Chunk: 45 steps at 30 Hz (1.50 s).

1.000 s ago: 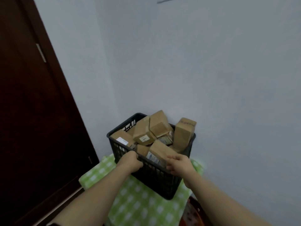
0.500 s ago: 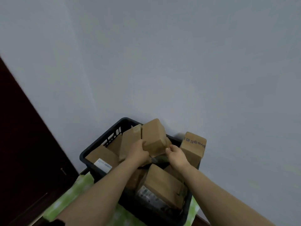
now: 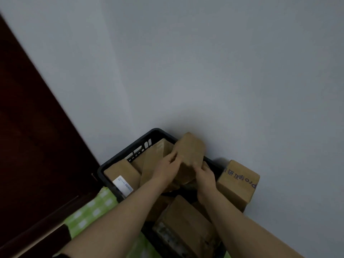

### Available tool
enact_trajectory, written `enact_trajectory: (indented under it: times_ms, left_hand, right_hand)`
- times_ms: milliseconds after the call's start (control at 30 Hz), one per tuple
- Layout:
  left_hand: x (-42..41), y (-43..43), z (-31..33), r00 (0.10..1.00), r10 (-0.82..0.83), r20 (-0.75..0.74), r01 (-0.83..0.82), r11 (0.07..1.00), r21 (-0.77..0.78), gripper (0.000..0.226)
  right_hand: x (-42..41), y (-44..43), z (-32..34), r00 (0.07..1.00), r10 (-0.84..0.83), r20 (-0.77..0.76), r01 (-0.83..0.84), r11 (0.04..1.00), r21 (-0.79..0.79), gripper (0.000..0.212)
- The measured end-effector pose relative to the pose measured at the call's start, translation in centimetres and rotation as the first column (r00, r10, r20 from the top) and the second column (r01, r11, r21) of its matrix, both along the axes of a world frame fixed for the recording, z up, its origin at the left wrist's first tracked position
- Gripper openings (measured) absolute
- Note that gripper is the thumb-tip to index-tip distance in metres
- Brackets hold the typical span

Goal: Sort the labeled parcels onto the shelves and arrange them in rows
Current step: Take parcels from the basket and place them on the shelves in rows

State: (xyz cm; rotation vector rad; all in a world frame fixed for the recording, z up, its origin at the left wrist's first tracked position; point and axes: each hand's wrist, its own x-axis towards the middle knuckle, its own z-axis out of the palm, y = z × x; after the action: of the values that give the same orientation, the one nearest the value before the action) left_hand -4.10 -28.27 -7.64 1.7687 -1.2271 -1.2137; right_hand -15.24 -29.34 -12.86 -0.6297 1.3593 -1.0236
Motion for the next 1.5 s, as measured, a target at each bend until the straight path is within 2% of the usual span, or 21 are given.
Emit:
enact_trajectory:
  times_ms: [100,167,200,300,333,433,533,633,733,833,900,967,1033,1167,1233,1300,1367,1400,1433,1500]
  left_hand:
    - [0.7,0.9,2.0,0.988,0.122,-0.097,-0.127,0.991,-0.041,0.067]
    - [1.5,1.7,3.5,0.976,0.193,-0.097,-0.199,0.978,-0.055,0.056]
    - [2.1,2.2,4.1,0.972,0.223,-0.072,-0.228,0.972,-0.062,0.059]
    - [4.0,3.1,5.5,0.939,0.328,-0.107,-0.334,0.941,-0.053,0.108]
    - [4.8,3.9,6.5,0.93,0.348,-0.12,-0.355,0.934,-0.04,0.109]
    - [6.8,6.0,8.8,0.928,0.344,-0.142,-0.344,0.939,0.03,0.095]
    - [9.4,8.5,10.0,0.917,0.366,-0.16,-0.364,0.93,0.041,0.061]
    - [12.4,11.4,10.6,0.873,0.398,-0.283,-0.395,0.916,0.069,0.063]
    - [15.1,14.9,11.1,0.8,0.39,-0.457,-0.408,0.911,0.064,0.059]
    - [17.0,18.1,11.6,0.77,0.299,-0.563,-0.356,0.935,0.009,0.032]
    - [17.7,19.8,12.1,0.773,0.241,-0.587,-0.312,0.95,-0.021,0.036]
    - [18.4,21.1,12.4,0.795,0.19,-0.576,-0.27,0.961,-0.057,0.046]
    - [18.9,22.5,13.1,0.826,0.183,-0.534,-0.264,0.961,-0.08,0.043]
    - [20.2,24.7,13.9,0.837,0.22,-0.501,-0.322,0.938,-0.127,0.04]
    - [21.5,25.6,14.1,0.853,0.247,-0.459,-0.35,0.924,-0.154,0.046]
    - [23.0,27.0,15.1,0.89,0.251,-0.381,-0.328,0.932,-0.153,0.051]
    - [24.8,28.4,16.2,0.933,0.22,-0.284,-0.266,0.955,-0.134,0.059]
    - [25.5,29.1,16.9,0.953,0.196,-0.232,-0.227,0.967,-0.117,0.062]
    - [26.2,29.6,17.4,0.971,0.162,-0.176,-0.182,0.978,-0.1,0.064]
    - [26.9,30.3,18.6,0.994,0.078,-0.072,-0.083,0.995,-0.062,0.06]
  right_hand:
    - [0.6,0.4,2.4,0.998,0.045,0.052,-0.04,0.996,-0.086,0.042]
    - [1.2,1.0,4.3,0.994,0.092,0.053,-0.082,0.983,-0.164,0.05]
    - [1.5,1.4,5.3,0.99,0.13,0.059,-0.116,0.973,-0.198,0.052]
    - [3.0,2.9,8.0,0.967,0.251,0.045,-0.227,0.926,-0.301,0.032]
    - [3.6,3.3,9.0,0.961,0.273,0.046,-0.243,0.911,-0.332,0.022]
    - [5.5,4.5,11.2,0.939,0.344,0.023,-0.304,0.856,-0.418,0.017]
    - [7.5,6.3,13.3,0.91,0.413,0.039,-0.347,0.81,-0.472,0.022]
    - [9.7,8.0,13.9,0.892,0.444,-0.082,-0.419,0.747,-0.517,0.023]
    - [11.3,9.3,14.3,0.897,0.438,-0.064,-0.409,0.767,-0.494,0.035]
    - [12.5,10.1,14.8,0.812,0.582,-0.052,-0.549,0.73,-0.406,0.064]
    - [13.5,10.9,15.4,0.724,0.688,0.048,-0.618,0.677,-0.4,0.063]
    - [14.4,12.4,16.0,0.631,0.766,0.119,-0.651,0.607,-0.456,0.048]
    - [15.4,13.4,16.3,0.607,0.788,0.107,-0.662,0.575,-0.48,0.049]
    - [17.0,14.6,16.2,0.593,0.797,0.115,-0.67,0.568,-0.477,0.062]
    - [17.5,15.4,16.3,0.584,0.807,0.089,-0.701,0.557,-0.445,0.057]
    - [17.8,15.4,16.7,0.614,0.785,0.084,-0.69,0.586,-0.426,0.055]
    - [17.8,15.0,17.7,0.666,0.739,0.097,-0.643,0.636,-0.427,0.068]
    - [17.7,14.7,18.3,0.676,0.733,0.078,-0.638,0.635,-0.436,0.083]
    - [17.6,14.5,19.0,0.667,0.745,0.021,-0.657,0.6,-0.456,0.098]
    - [17.9,14.4,20.1,0.572,0.802,-0.171,-0.764,0.446,-0.465,0.11]
